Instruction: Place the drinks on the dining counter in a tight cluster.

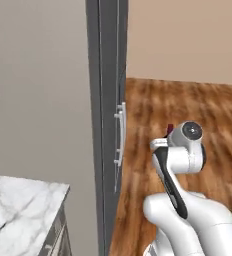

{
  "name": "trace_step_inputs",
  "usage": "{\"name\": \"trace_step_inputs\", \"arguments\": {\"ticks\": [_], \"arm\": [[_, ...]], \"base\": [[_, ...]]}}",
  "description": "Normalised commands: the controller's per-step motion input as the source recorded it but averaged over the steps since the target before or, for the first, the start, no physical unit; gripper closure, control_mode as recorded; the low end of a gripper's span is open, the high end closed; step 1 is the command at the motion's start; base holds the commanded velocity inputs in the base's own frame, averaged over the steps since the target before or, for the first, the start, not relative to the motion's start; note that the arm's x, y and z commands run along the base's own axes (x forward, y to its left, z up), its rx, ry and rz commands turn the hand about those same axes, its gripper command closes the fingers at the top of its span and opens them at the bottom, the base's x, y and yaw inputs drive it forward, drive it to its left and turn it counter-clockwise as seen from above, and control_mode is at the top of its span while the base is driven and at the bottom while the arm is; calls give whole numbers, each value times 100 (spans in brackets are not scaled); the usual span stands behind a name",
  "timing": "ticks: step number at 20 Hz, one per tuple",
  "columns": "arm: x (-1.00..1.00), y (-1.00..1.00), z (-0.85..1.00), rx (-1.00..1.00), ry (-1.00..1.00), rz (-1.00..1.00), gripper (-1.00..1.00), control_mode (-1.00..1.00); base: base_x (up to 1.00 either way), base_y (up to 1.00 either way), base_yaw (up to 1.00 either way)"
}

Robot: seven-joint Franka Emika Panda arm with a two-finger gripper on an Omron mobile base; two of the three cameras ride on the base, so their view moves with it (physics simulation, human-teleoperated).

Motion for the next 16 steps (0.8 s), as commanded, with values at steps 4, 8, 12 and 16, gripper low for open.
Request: {"name": "trace_step_inputs", "arguments": {"ticks": [4, 8, 12, 16], "arm": [[0, 0, 0, 0, 0, 0, 100, 100], [0, 0, 0, 0, 0, 0, 100, 100], [0, 0, 0, 0, 0, 0, 100, 100], [0, 0, 0, 0, 0, 0, 100, 100]], "base": [[0, -1, -92], [9, 0, -83], [67, 0, -32], [91, 0, -9]]}}
